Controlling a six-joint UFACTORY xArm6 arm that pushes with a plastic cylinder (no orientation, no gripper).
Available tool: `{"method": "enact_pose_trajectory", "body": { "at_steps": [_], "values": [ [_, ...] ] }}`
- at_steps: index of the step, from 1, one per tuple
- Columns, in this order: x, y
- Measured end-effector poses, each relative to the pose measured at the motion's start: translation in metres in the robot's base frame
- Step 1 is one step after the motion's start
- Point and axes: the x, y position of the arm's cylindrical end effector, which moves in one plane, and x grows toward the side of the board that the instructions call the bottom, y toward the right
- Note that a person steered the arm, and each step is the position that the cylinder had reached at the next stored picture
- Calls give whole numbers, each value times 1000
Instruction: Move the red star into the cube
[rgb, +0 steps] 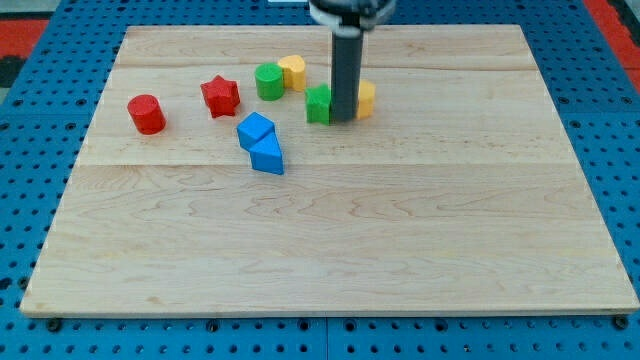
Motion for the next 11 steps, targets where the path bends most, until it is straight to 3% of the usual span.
{"method": "enact_pose_trajectory", "body": {
  "at_steps": [1, 3, 4, 6, 7, 8, 9, 10, 11],
  "values": [
    [-50, -9],
    [-121, -91],
    [-66, -138],
    [31, -122],
    [20, -128],
    [-25, -154],
    [6, -181],
    [44, -100],
    [52, -49]
  ]
}}
